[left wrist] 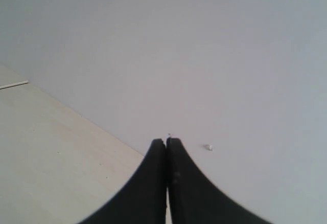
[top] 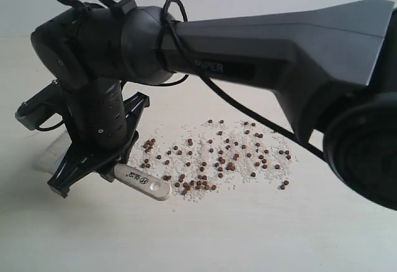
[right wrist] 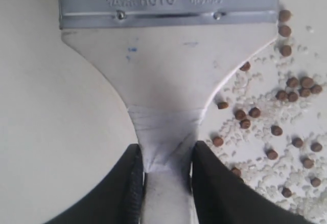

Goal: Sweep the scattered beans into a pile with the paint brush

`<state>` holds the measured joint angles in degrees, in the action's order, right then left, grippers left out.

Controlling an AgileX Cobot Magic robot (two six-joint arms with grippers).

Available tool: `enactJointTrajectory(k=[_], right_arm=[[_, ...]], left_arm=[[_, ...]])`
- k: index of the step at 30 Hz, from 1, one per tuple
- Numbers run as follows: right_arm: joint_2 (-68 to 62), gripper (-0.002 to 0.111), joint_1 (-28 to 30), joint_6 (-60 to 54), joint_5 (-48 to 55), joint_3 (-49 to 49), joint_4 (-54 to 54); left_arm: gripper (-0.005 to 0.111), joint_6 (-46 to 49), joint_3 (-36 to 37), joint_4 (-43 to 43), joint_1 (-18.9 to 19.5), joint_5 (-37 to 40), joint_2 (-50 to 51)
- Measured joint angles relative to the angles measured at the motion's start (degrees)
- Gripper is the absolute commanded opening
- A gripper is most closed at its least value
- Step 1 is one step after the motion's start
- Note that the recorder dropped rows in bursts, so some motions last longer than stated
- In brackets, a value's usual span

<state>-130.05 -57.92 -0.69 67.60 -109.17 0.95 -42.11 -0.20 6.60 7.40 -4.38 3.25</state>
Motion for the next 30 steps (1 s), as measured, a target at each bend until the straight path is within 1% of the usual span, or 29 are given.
enactJointTrajectory(k=[5,16,21,30], right_arm=[[2.4,0.0,0.0,0.0,2.1,0.1,0.0],[12.2,0.0,0.0,1.3,2.4,0.2,-0.9],[12.8,0.0,0.0,2.1,2.6,0.6,-1.7],[14.4,0.0,0.0,1.4,2.6,9.0,-1.8]], left_arm=[[0.0,0.0,0.0,0.0,0.0,0.0,0.0],[0.0,0.0,0.0,0.0,0.0,0.0,0.0],[0.0,0.0,0.0,0.0,0.0,0.0,0.0],[0.0,0.0,0.0,0.0,0.0,0.0,0.0]])
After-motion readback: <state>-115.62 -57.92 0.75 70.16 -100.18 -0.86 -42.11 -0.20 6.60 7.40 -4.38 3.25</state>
